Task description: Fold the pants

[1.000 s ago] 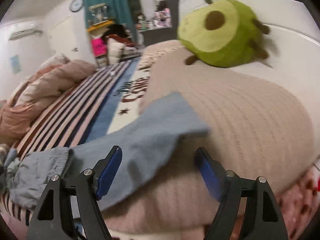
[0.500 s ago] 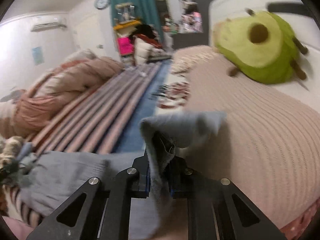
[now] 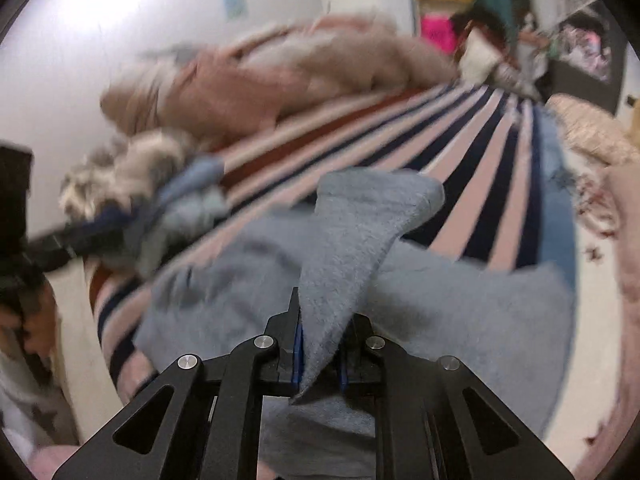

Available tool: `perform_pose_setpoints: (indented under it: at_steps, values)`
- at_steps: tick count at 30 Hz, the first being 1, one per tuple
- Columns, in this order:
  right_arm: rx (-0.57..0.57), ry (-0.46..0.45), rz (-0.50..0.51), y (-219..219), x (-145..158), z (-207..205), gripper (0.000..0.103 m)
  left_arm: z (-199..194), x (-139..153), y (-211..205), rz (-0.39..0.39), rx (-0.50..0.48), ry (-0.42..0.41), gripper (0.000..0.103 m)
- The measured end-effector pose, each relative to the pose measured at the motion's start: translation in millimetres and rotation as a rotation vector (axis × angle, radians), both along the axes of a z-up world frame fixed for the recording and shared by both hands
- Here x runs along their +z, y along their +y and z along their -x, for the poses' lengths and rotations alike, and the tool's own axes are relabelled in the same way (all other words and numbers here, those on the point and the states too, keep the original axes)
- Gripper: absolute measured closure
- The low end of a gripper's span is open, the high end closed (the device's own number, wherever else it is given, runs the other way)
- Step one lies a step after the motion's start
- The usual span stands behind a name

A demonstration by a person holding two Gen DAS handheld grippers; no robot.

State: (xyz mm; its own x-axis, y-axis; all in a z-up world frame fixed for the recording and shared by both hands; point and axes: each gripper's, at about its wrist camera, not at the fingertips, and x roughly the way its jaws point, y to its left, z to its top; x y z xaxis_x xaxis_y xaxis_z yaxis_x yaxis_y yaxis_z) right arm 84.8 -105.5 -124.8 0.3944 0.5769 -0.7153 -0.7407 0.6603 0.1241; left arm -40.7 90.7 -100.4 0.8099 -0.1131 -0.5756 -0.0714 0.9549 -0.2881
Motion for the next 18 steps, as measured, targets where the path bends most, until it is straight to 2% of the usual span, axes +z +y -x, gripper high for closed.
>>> perform_pose_setpoints:
  at_steps: [4, 7, 10, 13, 16, 18]
  values:
    - [0.033, 0.065, 0.047, 7, -24, 3, 0.087, -6, -8, 0, 0.029, -0.025, 0.022, 0.031]
    - [0.074, 0.085, 0.036, 1, -22, 4, 0.069, -15, -12, -8, 0.049, -0.053, 0.035, 0.030]
    - [0.085, 0.055, -0.008, -16, -7, 20, 0.064, -23, -12, -24, 0.052, -0.089, 0.041, 0.030]
    - [0.028, 0.013, -0.043, -36, 9, 25, 0.060, -33, -9, -40, 0.037, -0.125, 0.047, 0.030]
    - [-0.081, -0.079, -0.011, -68, 18, 28, 0.058, -44, -9, -57, 0.027, -0.156, 0.061, 0.030]
    - [-0.133, -0.103, -0.002, -86, 18, 28, 0.058, -52, -9, -66, 0.030, -0.173, 0.073, 0.030]
